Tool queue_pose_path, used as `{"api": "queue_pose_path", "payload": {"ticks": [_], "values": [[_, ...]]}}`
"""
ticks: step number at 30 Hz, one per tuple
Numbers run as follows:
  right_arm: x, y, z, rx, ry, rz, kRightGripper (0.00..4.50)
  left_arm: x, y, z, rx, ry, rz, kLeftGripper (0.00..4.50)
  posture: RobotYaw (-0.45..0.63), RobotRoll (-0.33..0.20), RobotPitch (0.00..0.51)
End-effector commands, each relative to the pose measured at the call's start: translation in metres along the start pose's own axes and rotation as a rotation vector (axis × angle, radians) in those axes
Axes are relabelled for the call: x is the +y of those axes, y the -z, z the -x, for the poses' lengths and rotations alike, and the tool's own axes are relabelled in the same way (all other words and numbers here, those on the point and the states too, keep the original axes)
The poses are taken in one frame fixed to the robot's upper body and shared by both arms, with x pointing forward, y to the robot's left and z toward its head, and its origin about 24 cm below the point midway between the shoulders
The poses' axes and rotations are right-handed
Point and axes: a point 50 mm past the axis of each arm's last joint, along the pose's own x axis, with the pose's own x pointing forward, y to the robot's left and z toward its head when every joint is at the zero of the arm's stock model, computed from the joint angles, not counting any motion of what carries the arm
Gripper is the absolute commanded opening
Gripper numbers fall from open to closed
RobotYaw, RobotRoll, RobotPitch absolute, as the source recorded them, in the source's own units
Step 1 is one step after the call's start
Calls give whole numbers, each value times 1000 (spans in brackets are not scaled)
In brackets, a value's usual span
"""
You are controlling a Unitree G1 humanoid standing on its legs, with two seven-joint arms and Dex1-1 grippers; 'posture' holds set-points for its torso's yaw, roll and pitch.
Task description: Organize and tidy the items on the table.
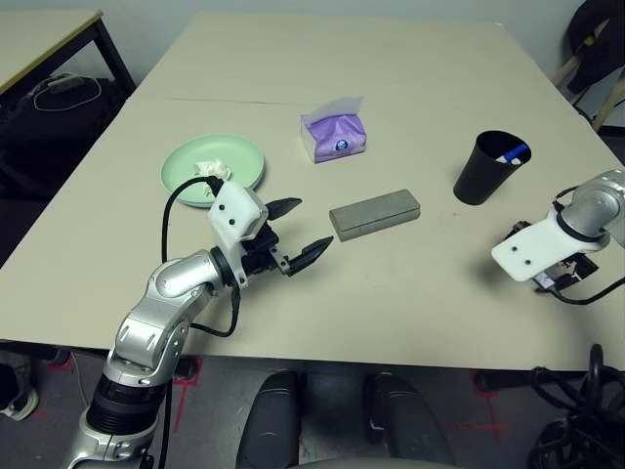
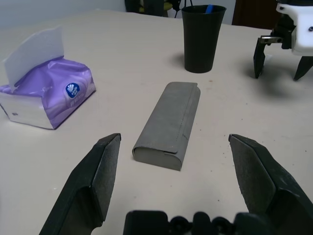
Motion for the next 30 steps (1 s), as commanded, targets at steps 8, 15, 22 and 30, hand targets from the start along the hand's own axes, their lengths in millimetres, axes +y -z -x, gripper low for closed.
{"api": "queue_pose_path", "payload": {"ticks": [8,15,22,30], "values": [[-18,-7,-4,-32,60,-23,4465,-3,-1,-3,1,21,-7,4500,74,0,174],[-15,-1,-2,-2,65,-52,4465,-2,-1,-4,-1,19,-6,4500,75,0,174],[-4,9,-6,56,60,-138,4465,-4,-1,-5,-3,30,-1,4500,56,0,181],[9,16,-9,100,45,-266,4465,-4,-1,-6,-1,41,-1,4500,40,0,183]]}}
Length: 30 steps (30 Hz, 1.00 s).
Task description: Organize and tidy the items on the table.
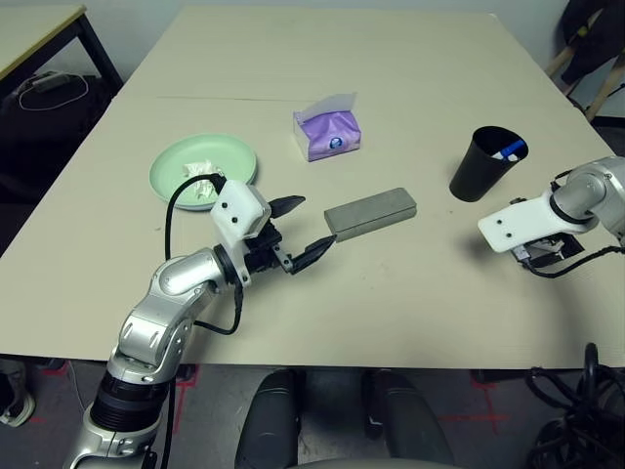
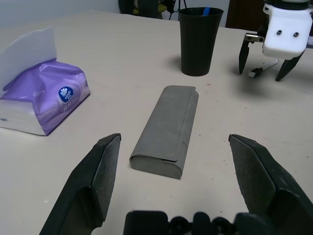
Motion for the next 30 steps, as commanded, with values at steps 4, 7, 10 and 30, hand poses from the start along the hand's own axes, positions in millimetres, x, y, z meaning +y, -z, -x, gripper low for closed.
{"api": "queue_pose_path", "payload": {"ticks": [4,7,10,30], "values": [[23,12,-13,39,-54,-156,4465,-2,2,-3,13,37,-1,4500,40,0,183],[30,10,-17,17,-85,-209,4465,-2,2,-4,13,44,-1,4500,28,0,186],[34,10,-19,10,-104,-244,4465,-2,2,-4,13,50,0,4500,20,0,190],[40,11,-22,1,-164,-261,4465,-7,4,3,32,60,9,4500,27,0,218]]}}
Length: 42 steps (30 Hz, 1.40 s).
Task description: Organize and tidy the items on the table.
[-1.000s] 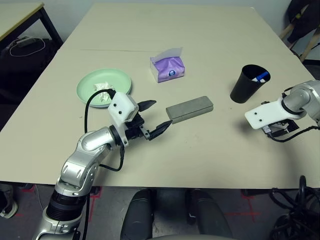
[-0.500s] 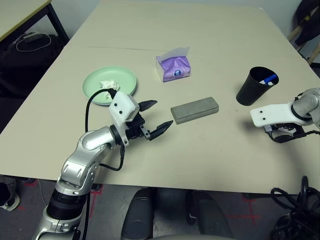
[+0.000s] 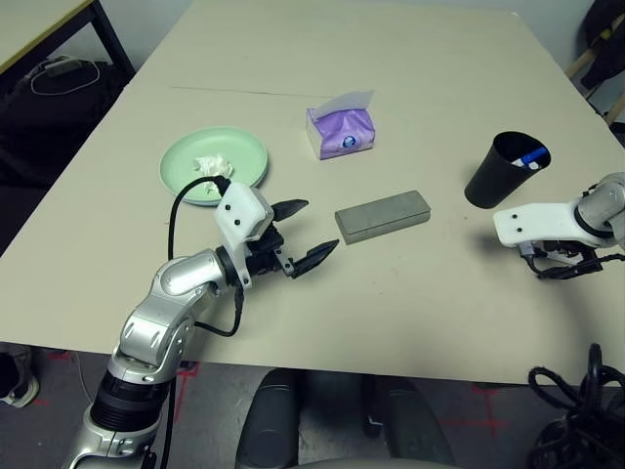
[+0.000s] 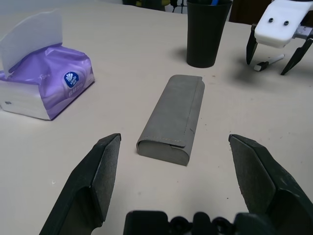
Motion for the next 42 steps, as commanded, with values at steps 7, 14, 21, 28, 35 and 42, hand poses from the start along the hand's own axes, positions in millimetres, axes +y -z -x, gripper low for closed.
{"api": "queue_pose_path", "payload": {"ticks": [7,14,21,28,35,42], "values": [[18,4,-26,4,-160,-21,2835,-6,2,4,23,30,11,4500,27,0,230],[19,2,-27,-10,-163,-21,493,-5,3,8,37,33,8,4500,30,0,230],[20,-2,-28,-35,-164,-21,429,-3,2,10,44,35,4,4500,28,0,229],[12,-14,-10,-121,-128,-27,429,-1,2,11,50,39,0,4500,19,0,226],[15,-45,14,-315,-128,-18,429,2,1,8,49,43,-3,4500,7,0,221],[16,-80,39,-546,-156,-36,429,3,1,6,44,37,-6,4500,12,0,208]]}}
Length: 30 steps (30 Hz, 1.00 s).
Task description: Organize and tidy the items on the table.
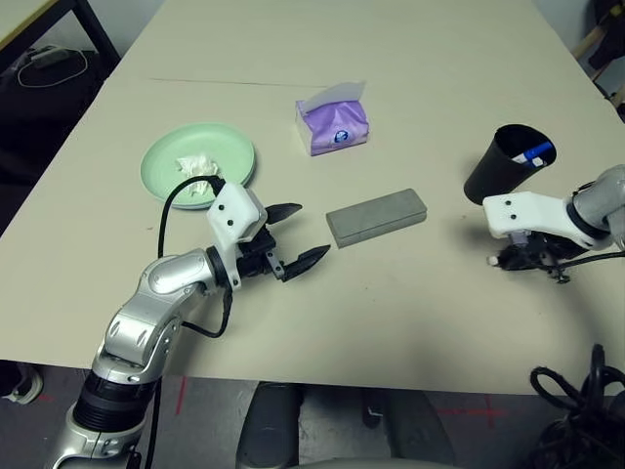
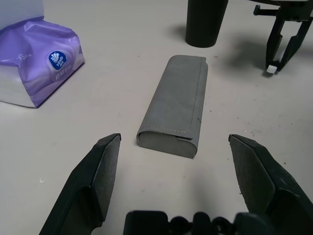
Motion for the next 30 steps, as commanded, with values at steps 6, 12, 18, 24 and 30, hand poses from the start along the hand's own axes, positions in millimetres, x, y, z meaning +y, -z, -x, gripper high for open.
{"api": "queue_pose_path", "payload": {"ticks": [6,12,18,24,30], "values": [[-10,-58,8,-396,38,-27,429,0,1,-3,-4,6,-1,4500,13,0,196],[-24,-78,13,-606,204,-54,429,0,1,-5,-10,3,-4,4500,10,0,182],[-40,-98,28,-894,417,-93,429,2,0,-7,-15,3,-10,4500,3,0,172],[-48,-111,50,-1085,593,-90,429,5,0,-9,-17,5,-17,4500,-2,0,166],[-52,-108,70,-1160,765,-86,429,5,0,-9,-17,9,-22,4500,-5,0,163]]}}
